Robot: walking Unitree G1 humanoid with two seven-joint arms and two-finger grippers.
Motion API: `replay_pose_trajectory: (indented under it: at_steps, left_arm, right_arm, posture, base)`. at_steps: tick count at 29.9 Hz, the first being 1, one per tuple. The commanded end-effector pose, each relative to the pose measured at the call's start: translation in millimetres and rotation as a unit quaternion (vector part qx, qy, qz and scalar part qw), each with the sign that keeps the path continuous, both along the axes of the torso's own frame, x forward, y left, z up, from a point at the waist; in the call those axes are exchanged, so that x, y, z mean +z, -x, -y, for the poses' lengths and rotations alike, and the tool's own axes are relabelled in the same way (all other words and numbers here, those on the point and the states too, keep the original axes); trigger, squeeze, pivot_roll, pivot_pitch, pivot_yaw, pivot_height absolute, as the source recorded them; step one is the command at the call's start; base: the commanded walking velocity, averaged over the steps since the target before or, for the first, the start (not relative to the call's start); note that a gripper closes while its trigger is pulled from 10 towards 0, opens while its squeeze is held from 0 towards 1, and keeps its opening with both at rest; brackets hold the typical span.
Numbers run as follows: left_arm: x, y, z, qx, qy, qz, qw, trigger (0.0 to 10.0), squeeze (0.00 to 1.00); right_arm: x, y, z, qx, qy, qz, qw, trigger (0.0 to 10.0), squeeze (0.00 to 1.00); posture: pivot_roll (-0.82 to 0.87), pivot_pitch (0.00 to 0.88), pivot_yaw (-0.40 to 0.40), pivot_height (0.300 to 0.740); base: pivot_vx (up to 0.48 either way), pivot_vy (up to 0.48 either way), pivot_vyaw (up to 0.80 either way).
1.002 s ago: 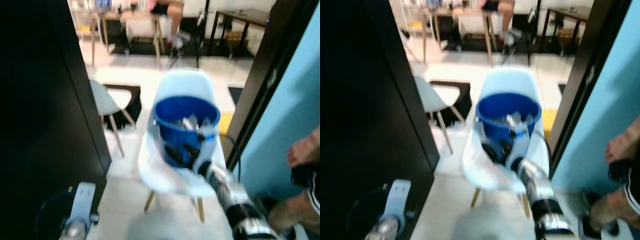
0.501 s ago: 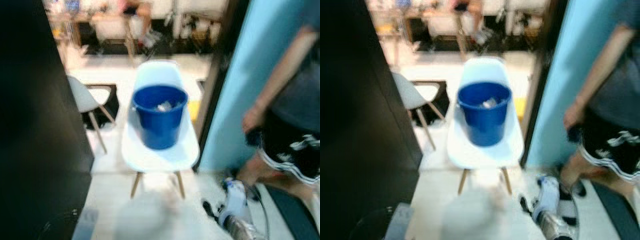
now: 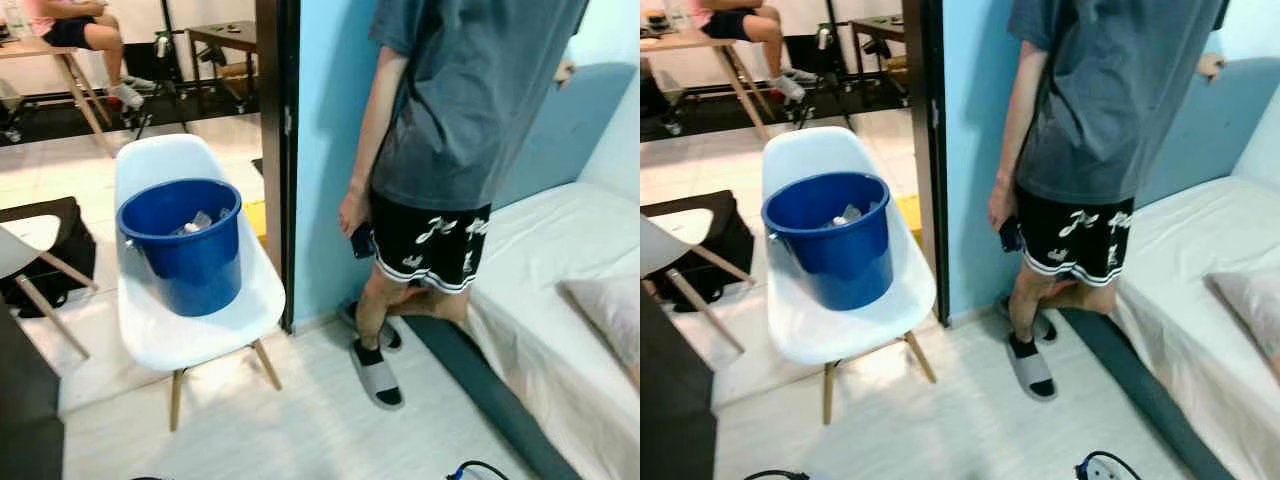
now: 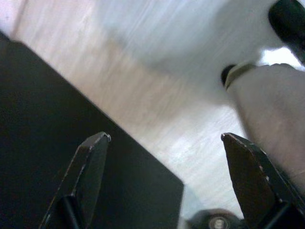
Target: Clean up the room
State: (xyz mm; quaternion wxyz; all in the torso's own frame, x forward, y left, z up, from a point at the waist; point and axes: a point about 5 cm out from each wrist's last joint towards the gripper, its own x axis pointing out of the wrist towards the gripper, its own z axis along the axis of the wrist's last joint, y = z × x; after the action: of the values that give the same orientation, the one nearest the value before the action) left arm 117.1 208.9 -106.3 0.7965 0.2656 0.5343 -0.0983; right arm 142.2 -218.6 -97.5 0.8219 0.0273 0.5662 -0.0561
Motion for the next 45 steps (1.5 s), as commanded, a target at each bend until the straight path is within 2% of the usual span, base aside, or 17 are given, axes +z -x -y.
replay_pose_trajectory:
  at_steps: [1, 4, 6, 9, 16, 26, 30, 35, 45]
  left_arm:
    - [-1.1, 3.7, -0.3, -0.028, -0.007, -0.013, 1.0, 10.0, 0.0]
    - [-1.1, 3.2, 0.5, -0.036, -0.008, -0.012, 0.999, 10.0, 0.0]
    - [0.4, -3.7, 4.3, -0.037, -0.005, 0.0, 0.999, 10.0, 0.0]
    - [1.2, -6.9, 5.1, -0.037, -0.005, 0.004, 0.999, 10.0, 0.0]
    - [2.6, -12.3, 6.5, -0.04, -0.004, 0.008, 0.999, 10.0, 0.0]
    - [-0.2, -4.6, 8.3, -0.039, -0.001, -0.005, 0.999, 10.0, 0.0]
    - [-1.4, 1.0, 6.2, -0.038, -0.003, -0.011, 0.999, 10.0, 0.0]
    - [-1.2, 2.1, 3.4, -0.038, -0.005, -0.009, 0.999, 10.0, 0.0]
    - [-0.1, -1.0, 2.6, -0.038, -0.004, -0.005, 0.999, 10.0, 0.0]
  right_arm:
    - [-0.8, 2.8, 0.0, 0.04, 0.006, -0.013, 0.999, 10.0, 0.0]
    - [-0.5, 2.1, 0.7, 0.053, 0.01, -0.014, 0.998, 10.0, 0.0]
    - [2.8, -4.3, 5.2, 0.064, 0.022, -0.006, 0.998, 10.0, 0.0]
    - [3.0, -5.6, 4.2, 0.071, 0.027, -0.006, 0.997, 10.0, 0.0]
    - [-2.8, 1.4, -11.7, 0.103, 0.026, -0.02, 0.994, 10.0, 0.0]
    - [-4.1, 5.5, -10.7, 0.11, 0.034, -0.031, 0.993, 10.0, 0.0]
    - [-5.3, 6.6, -15.1, 0.115, 0.038, -0.035, 0.992, 10.0, 0.0]
    - [-4.7, 2.1, -21.1, 0.12, 0.039, -0.029, 0.992, 10.0, 0.0]
    - [-5.4, 5.5, -17.9, 0.126, 0.043, -0.033, 0.991, 10.0, 0.0]
  posture:
    - [0.01, 0.0, -0.05, 0.74]
    - [0.01, 0.0, -0.05, 0.74]
    - [0.01, 0.0, -0.053, 0.74]
    - [0.01, 0.0, -0.053, 0.74]
    - [0.01, 0.0, -0.051, 0.74]
    - [0.01, 0.0, -0.044, 0.74]
    - [0.01, 0.0, -0.045, 0.74]
    - [0.01, 0.0, -0.044, 0.74]
    - [0.01, 0.0, -0.044, 0.74]
  base:
    - [0.0, 0.0, -0.77]
    - [0.0, 0.0, -0.77]
    - [0.0, 0.0, -0.77]
    - [0.0, 0.0, -0.77]
    - [0.0, 0.0, -0.76]
    - [0.0, 0.0, -0.77]
    - [0.0, 0.0, -0.77]
    - [0.0, 0.0, -0.77]
    - [0.0, 0.0, -0.76]
